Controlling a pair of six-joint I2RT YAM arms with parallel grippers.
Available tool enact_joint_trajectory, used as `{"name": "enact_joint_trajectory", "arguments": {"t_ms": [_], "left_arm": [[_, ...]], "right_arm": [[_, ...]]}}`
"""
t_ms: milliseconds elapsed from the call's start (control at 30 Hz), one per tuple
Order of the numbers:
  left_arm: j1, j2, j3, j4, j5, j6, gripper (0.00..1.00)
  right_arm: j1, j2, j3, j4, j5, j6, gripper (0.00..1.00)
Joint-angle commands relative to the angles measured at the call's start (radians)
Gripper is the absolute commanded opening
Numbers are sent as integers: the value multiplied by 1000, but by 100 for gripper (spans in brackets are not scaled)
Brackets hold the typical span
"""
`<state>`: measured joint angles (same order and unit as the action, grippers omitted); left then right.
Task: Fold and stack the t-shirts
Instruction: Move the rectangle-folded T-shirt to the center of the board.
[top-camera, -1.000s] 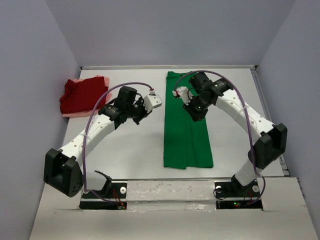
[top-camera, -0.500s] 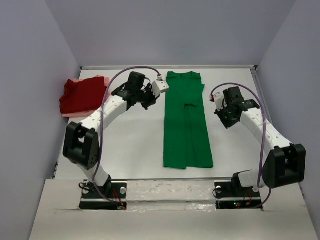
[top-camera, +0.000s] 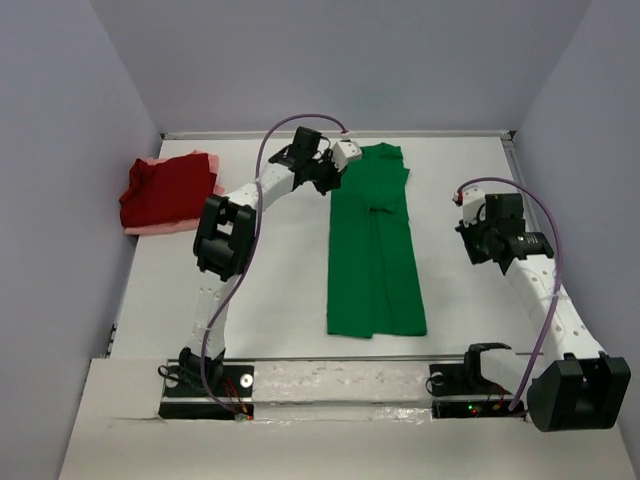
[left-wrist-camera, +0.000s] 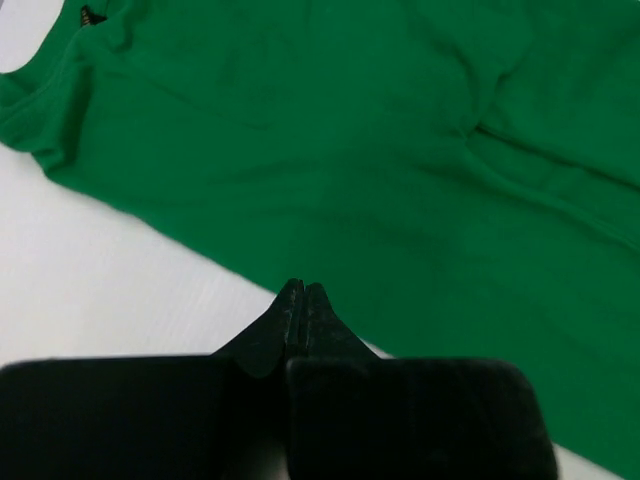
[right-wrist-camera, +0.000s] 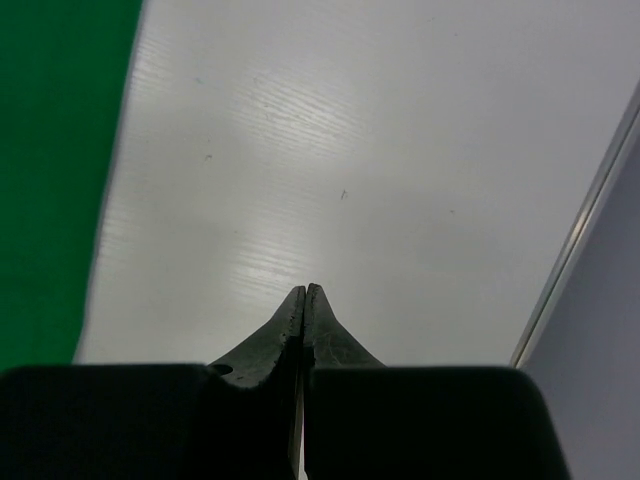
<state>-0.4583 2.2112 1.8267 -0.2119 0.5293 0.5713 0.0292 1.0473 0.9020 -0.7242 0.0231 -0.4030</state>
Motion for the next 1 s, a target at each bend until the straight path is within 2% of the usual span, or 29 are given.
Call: {"name": "enact_joint_trajectory", "arguments": {"t_ms": [0,200,400,700,967], "left_arm": [[-8,62,132,-4,109,-14,0],[-11,229,288,-40,126,-45,0],[-16,307,405,-38,112,-99,0],[-31,421,595,-83,-84,-160,0],[-48,441,612,-116,-186,-142,0]], "right_arm": [[-18,31,-6,55,-14,4,0],[-37,39,-6,52,-45,1,0],[-37,51,-3,51,-61,0,0],[-46,66,9,37,-86,-2,0],[-46,68,17,23,-87,-8,0]]}}
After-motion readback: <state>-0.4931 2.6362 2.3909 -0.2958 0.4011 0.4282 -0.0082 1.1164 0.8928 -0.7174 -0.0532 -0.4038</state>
